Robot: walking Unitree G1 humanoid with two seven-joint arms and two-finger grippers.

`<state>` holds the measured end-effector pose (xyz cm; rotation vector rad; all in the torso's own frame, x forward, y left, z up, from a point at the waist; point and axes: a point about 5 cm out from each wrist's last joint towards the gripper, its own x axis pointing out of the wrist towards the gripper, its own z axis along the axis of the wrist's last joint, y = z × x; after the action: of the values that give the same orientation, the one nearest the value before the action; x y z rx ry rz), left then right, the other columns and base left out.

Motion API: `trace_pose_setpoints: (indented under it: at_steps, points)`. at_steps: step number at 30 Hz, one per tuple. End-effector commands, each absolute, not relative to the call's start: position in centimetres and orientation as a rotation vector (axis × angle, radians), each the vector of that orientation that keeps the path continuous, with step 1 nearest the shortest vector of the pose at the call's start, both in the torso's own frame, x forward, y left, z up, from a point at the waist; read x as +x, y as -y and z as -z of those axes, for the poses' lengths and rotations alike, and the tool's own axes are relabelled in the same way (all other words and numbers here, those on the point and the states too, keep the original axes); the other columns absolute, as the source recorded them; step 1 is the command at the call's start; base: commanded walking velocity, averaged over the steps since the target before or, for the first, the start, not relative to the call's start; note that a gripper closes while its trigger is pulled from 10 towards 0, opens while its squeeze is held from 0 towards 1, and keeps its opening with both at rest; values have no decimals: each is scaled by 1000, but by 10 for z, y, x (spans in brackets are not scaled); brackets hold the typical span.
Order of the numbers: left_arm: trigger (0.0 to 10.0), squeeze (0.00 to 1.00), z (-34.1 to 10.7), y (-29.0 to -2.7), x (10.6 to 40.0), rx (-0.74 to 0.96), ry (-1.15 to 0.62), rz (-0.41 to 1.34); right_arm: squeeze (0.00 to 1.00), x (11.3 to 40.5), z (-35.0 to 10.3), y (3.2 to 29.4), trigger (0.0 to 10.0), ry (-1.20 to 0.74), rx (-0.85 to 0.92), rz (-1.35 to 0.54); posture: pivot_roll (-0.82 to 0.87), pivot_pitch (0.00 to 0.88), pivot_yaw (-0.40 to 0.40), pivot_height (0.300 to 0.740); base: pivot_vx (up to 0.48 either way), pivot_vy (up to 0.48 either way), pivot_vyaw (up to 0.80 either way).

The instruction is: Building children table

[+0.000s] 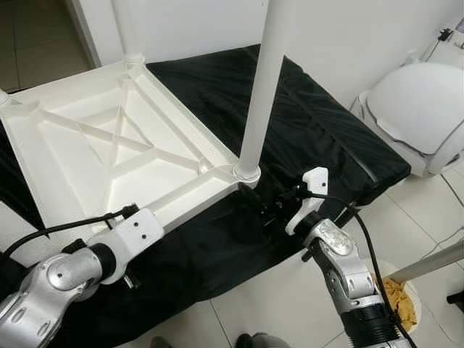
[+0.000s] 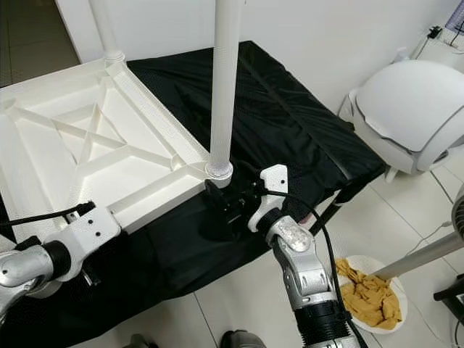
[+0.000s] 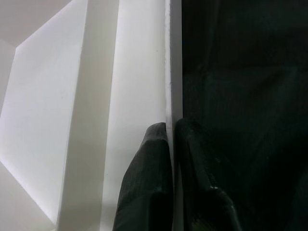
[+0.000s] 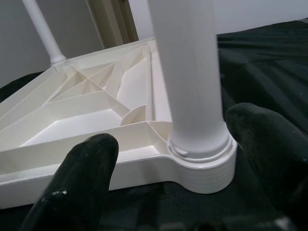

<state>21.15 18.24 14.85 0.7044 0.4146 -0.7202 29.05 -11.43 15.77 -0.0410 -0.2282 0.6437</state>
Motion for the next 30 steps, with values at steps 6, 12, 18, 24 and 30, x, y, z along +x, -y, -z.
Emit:
trace_pose_setpoints:
  at_steps: [6, 12, 18, 24, 30]
  points:
    - [10000, 0, -125, -207, 194, 719, -615, 810, 0, 289, -156, 113, 10000, 218, -62, -678, 25, 129, -38, 740, 0, 0, 0]
    - [10000, 1000, -131, -192, 191, 651, -562, 865, 0, 290, -157, 111, 10000, 218, -65, -694, 26, 125, -42, 740, 0, 0, 0]
    - [10000, 0, -139, -171, 186, 505, -491, 931, 0, 291, -158, 112, 10000, 221, -68, -703, 23, 121, -40, 740, 0, 0, 0]
    - [10000, 0, -157, -143, 187, 260, -351, 958, 0, 293, -163, 113, 10000, 234, -80, -716, 16, 117, -41, 740, 0, 0, 0]
    - [10000, 0, -168, -134, 195, 228, -263, 929, 0, 294, -164, 113, 10000, 238, -84, -721, 17, 118, -45, 740, 0, 0, 0]
